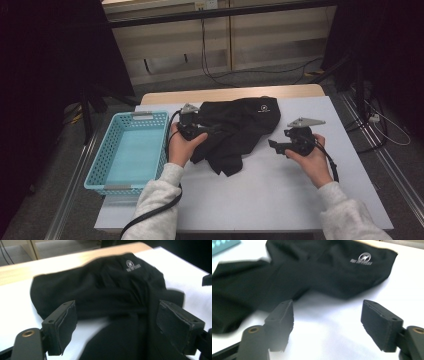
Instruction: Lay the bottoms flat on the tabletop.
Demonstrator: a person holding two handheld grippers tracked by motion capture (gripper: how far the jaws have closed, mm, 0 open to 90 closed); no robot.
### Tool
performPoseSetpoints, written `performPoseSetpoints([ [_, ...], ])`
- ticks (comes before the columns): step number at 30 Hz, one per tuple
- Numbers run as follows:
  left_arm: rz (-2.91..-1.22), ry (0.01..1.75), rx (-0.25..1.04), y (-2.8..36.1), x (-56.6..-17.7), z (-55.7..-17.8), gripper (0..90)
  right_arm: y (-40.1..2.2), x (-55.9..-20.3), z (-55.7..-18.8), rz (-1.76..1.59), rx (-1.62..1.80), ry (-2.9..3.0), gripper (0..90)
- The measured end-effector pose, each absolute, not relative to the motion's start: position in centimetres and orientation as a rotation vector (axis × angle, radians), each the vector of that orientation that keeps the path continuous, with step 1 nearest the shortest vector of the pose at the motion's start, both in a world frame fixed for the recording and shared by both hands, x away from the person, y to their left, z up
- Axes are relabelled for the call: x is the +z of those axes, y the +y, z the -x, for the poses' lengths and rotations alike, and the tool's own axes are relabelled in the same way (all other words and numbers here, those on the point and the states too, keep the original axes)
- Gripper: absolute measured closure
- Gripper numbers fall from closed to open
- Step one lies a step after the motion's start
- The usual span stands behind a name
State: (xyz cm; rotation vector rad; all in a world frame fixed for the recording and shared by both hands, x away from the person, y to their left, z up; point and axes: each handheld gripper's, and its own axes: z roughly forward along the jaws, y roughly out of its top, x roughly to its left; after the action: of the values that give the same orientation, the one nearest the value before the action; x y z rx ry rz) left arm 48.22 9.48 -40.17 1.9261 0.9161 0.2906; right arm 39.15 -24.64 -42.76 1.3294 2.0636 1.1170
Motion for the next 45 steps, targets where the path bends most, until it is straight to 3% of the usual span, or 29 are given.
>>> performPoseSetpoints([
  [9, -1.935, 0.914, 0.320, 11.2, -42.2, -43.7, 14.4, -22.6, -44.4, -34.4, -1.266, 1.115, 2.135, 22.2],
  [22, -1.937, 0.898, 0.345, 11.9, -41.9, -42.6, 11.8, -18.6, -45.3, -34.5, -1.155, 1.123, 2.244, 28.4],
  [26, -1.938, 0.910, 0.344, 12.3, -42.0, -42.3, 11.6, -17.2, -45.5, -35.0, -1.131, 1.161, 2.269, 38.0],
  [27, -1.935, 0.920, 0.358, 12.6, -42.0, -42.2, 11.5, -16.4, -45.4, -35.2, -1.113, 1.190, 2.270, 45.5],
  [31, -1.927, 0.920, 0.383, 12.8, -41.9, -41.9, 11.5, -15.1, -45.3, -35.4, -1.071, 1.215, 2.297, 57.6],
  [36, -1.924, 0.916, 0.397, 12.7, -41.9, -41.7, 11.7, -13.6, -45.5, -35.7, -1.031, 1.196, 2.337, 67.4],
  [37, -1.926, 0.904, 0.395, 12.6, -41.8, -41.6, 11.8, -13.1, -45.8, -35.9, -1.006, 1.147, 2.366, 77.2],
  [39, -1.920, 0.900, 0.404, 12.6, -41.8, -41.6, 12.1, -13.0, -46.0, -35.9, -0.981, 1.107, 2.388, 87.9],
  [45, -1.930, 0.889, 0.396, 12.1, -42.0, -41.6, 12.1, -14.0, -45.3, -35.6, -0.980, 1.137, 2.407, 90.0],
])
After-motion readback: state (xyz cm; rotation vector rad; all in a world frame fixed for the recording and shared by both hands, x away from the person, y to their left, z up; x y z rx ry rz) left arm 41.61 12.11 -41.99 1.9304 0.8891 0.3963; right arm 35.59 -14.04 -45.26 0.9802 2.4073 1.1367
